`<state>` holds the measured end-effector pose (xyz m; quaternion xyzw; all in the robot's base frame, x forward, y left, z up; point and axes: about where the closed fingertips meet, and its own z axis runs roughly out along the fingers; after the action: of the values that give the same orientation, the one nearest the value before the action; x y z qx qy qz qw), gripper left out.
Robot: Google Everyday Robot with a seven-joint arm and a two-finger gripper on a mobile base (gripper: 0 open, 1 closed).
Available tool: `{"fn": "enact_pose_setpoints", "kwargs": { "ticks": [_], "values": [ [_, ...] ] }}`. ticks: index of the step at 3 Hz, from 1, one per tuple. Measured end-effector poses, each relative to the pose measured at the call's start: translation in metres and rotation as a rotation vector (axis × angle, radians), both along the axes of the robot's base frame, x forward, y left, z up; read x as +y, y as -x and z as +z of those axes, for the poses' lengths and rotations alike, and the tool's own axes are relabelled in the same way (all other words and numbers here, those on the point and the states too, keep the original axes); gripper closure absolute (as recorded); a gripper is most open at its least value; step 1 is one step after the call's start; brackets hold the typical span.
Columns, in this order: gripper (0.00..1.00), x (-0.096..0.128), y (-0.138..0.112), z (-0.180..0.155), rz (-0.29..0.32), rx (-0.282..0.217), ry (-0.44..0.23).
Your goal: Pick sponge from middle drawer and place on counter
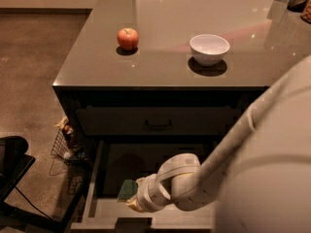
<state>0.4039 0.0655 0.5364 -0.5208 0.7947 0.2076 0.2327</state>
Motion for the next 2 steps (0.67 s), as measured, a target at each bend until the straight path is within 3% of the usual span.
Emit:
{"fn": "enact_pose_setpoints", "kwargs": {
  "ticks": [1,2],
  "values": [
    [1.00,-0.0192,-0.0076,0.0470,-0.056,0.013,-0.124],
    [1.00,-0.0168,-0.0114,0.0526,-0.048,0.004,-0.136]
  ]
}}
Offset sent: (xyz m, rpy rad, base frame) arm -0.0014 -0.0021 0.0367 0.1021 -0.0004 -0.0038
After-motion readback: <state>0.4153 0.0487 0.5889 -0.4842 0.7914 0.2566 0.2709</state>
